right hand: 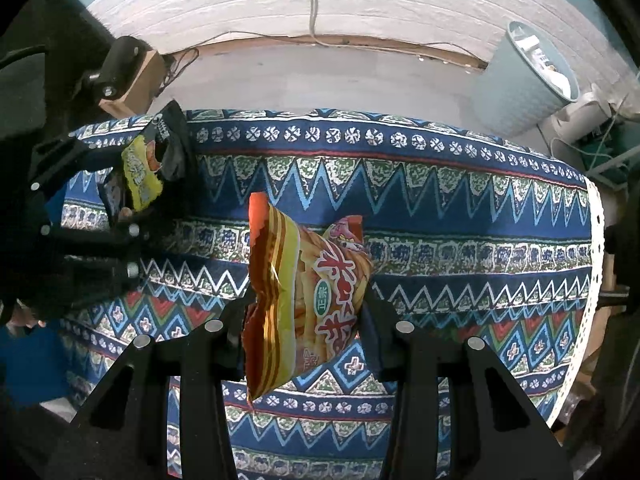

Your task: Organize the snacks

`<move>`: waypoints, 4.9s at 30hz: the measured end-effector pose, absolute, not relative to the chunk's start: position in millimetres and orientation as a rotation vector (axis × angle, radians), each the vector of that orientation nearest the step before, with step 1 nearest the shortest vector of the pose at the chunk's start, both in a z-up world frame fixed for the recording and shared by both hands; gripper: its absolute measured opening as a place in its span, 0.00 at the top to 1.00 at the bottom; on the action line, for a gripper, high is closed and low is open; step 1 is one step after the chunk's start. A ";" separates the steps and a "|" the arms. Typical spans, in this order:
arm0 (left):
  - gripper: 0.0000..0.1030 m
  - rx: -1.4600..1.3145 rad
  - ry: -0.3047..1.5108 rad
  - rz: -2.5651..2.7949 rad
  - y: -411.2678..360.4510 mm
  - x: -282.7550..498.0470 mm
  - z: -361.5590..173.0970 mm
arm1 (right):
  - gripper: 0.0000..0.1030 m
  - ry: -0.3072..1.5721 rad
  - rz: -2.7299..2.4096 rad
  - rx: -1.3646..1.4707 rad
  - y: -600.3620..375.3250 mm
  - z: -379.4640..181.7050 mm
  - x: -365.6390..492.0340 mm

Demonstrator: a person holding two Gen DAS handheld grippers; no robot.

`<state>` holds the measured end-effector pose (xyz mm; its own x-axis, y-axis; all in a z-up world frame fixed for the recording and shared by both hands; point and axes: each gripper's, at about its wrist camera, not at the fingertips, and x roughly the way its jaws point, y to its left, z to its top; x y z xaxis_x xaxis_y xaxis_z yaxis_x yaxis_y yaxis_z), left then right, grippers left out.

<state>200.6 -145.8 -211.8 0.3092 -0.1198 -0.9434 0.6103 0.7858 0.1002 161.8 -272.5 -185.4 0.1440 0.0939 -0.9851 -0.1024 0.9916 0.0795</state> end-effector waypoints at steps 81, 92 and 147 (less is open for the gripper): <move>0.42 0.094 0.958 0.091 145.8 11.0 -27.7 | 0.60 1.159 0.673 -0.264 46.3 -40.0 103.7; 0.36 0.015 1.011 0.182 172.0 22.1 -43.2 | 0.55 1.183 0.694 -0.288 73.6 -54.9 109.9; 0.09 0.017 0.858 0.055 121.2 -28.1 47.9 | 0.27 1.019 0.693 -0.163 -22.5 19.6 50.0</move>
